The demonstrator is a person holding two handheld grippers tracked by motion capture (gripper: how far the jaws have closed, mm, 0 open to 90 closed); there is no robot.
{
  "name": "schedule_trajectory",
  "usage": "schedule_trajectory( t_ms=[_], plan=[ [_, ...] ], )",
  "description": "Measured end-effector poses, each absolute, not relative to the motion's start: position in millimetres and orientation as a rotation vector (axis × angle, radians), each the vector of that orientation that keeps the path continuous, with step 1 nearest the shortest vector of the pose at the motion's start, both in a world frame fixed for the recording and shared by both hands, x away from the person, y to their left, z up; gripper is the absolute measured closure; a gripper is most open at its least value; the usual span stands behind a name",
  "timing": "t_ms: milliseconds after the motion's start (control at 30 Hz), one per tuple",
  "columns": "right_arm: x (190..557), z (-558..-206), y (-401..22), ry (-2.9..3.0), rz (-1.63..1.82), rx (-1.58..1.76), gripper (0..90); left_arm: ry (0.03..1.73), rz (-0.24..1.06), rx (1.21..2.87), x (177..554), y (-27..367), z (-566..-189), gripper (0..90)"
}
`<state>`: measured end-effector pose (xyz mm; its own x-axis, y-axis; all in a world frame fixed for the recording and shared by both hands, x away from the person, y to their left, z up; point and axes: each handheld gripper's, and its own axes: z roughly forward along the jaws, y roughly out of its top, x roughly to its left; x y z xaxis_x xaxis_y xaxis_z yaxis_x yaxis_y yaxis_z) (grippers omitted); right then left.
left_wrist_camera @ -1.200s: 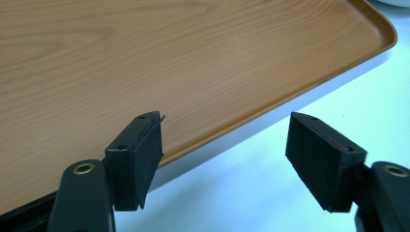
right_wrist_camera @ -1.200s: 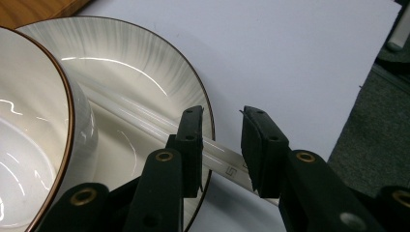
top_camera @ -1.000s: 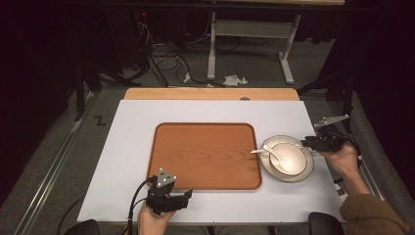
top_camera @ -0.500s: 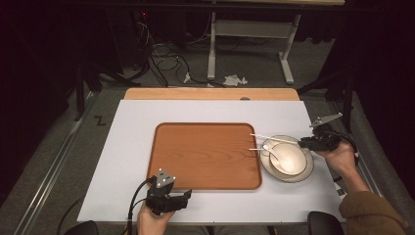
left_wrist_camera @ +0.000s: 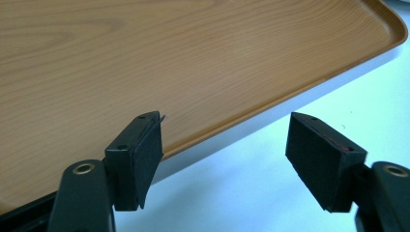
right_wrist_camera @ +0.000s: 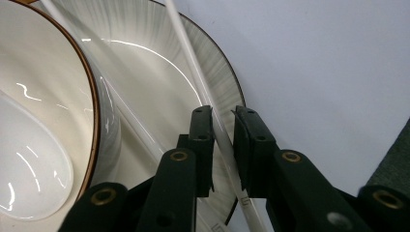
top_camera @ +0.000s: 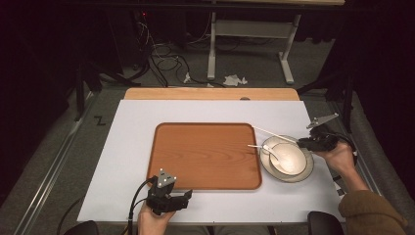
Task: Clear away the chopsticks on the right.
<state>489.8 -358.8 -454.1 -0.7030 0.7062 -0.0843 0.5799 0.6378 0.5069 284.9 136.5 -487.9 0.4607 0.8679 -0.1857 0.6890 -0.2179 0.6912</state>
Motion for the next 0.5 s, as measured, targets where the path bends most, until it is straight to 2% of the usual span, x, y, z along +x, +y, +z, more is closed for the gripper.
schedule_trajectory(
  t_ms=[200, 500],
  plan=[
    [486.5, -455.7, -358.5, 2.564, 0.663, 1.042, 84.2, 1.293, 0.31, 1.978, 285.7, 137.3, -487.1, 29.2],
    [482.3, -453.1, -358.0, 2.514, 0.675, 1.067, 84.8, 1.284, 0.307, 1.982, 286.3, 136.3, -486.1, 29.1]
  ],
)
